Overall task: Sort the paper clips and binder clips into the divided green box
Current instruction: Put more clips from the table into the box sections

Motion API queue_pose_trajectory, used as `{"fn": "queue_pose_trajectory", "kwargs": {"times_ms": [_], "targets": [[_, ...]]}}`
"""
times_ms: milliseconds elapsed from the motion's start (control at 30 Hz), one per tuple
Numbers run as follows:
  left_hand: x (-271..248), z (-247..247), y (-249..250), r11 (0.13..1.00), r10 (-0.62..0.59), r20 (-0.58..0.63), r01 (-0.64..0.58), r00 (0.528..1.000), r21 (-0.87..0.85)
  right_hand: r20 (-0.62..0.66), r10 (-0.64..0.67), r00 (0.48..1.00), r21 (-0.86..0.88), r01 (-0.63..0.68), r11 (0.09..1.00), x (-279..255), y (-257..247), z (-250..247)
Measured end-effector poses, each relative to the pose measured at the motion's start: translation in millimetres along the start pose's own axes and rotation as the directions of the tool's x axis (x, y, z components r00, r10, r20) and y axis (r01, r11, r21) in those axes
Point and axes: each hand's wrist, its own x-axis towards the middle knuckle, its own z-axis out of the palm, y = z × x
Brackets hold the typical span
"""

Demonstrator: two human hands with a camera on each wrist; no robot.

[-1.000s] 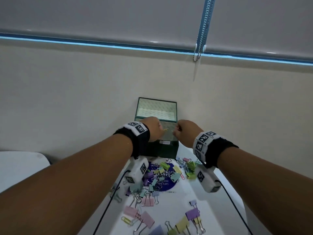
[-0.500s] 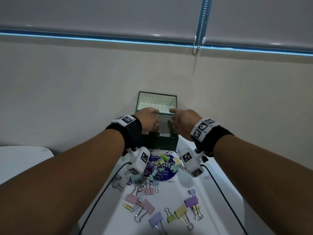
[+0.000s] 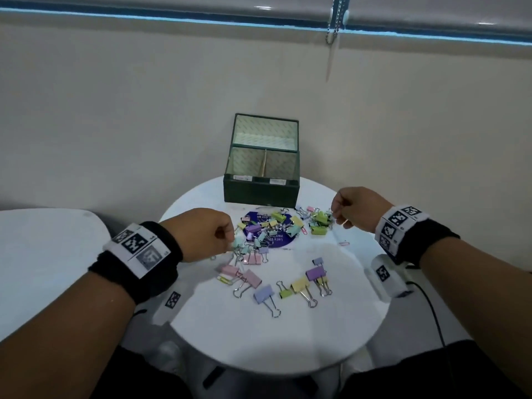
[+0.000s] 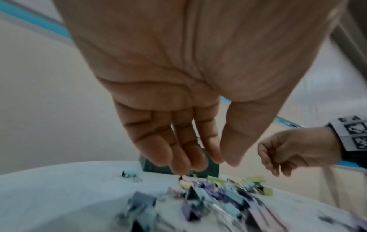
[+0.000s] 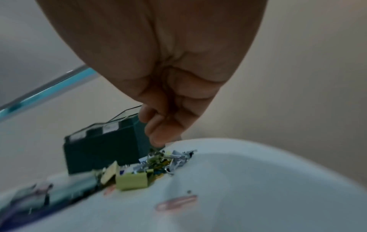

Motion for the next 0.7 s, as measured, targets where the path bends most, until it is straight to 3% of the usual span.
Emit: {"fn": "queue_pose_trajectory", "kwargs": {"times_ms": [100, 200, 467, 600, 700], "targets": [[-9.1, 11.0, 5.2, 0.999, 0.036, 0.054, -0.037, 0.998, 0.021, 0.094, -0.061, 0.994, -0.438, 0.096, 0.894, -10.3, 4.2, 2.2], [-10.3, 18.6, 12.3, 0.995, 0.053, 0.123, -0.063, 0.991, 0.079, 0.213, 0.016, 0.977, -0.638, 0.127, 0.759, -19.2, 11.0, 14.1], [4.5, 31.9, 18.2, 0.995, 0.04, 0.032, -0.042, 0.999, 0.088, 0.194, -0.045, 0.98, -0.612, 0.157, 0.775, -21.3, 9.1, 24.8], [14.4, 37.5, 19.1, 0.99, 0.074, -0.008, -0.072, 0.997, 0.122, 0.034, -0.107, 0.994, -0.448, 0.111, 0.887, -15.1, -8.4, 18.1], [16.9, 38.3, 16.5, 0.985, 0.032, 0.045, -0.039, 0.998, 0.167, 0.141, -0.054, 0.989, -0.45, 0.112, 0.886, -9.9, -24.6, 27.2]]}}
